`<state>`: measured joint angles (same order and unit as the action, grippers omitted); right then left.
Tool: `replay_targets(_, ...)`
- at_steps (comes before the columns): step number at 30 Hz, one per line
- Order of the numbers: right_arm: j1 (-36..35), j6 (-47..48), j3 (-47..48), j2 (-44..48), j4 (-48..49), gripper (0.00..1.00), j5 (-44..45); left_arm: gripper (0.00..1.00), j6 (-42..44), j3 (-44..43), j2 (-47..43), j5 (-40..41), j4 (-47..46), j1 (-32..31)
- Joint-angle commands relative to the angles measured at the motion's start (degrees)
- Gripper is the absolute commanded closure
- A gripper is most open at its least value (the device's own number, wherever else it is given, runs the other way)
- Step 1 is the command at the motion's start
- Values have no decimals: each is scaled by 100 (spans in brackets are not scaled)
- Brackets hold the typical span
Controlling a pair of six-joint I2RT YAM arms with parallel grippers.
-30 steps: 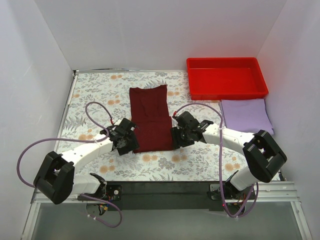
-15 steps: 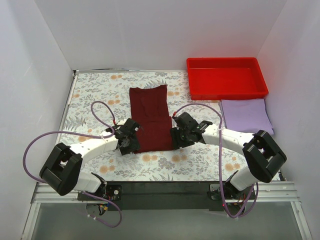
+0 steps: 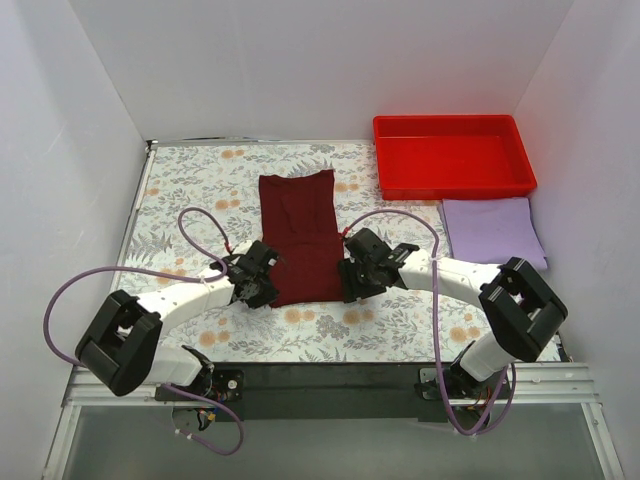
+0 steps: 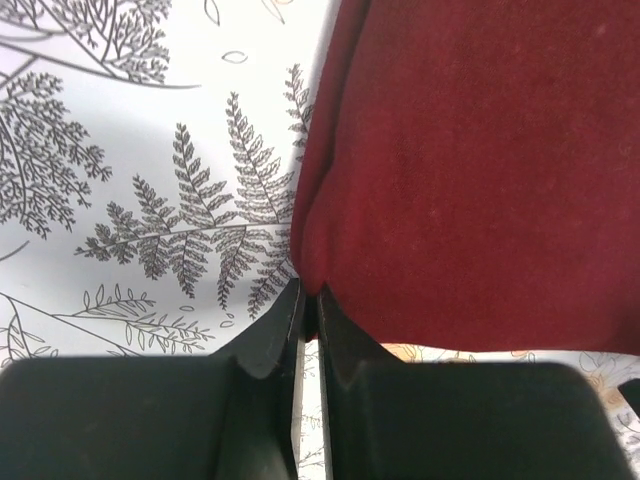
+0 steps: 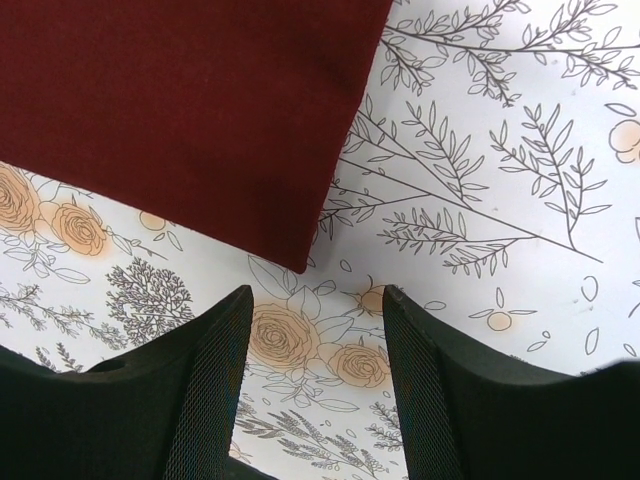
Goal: Fold and stack the t-shirts
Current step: Fold the tshirt
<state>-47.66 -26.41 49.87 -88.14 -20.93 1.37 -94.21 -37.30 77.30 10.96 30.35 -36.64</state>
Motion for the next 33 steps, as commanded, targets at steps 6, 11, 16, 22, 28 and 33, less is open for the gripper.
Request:
replay_targets(6,-182,-259,515,-256,-96,41,197,100,-194,504,-329,-261,375,-80)
replay_targets(11,-323,-355,708,-353,-279,47,565,100,-185,469,-347,-296,375,-80)
replay_targets(16,-384,-452,779,-564,-456,50,707,100,-176,434,-399,-323,367,-89)
replay_targets(22,-560,-584,709,-906,-588,54,672,100,-185,522,-417,-340,252,-89)
replay_targets(28,-692,-681,621,-1293,-798,58,768,100,-176,548,-514,-349,243,-89)
replay_targets(33,-710,-716,551,-1469,-860,64,716,100,-194,601,-654,-340,252,-89)
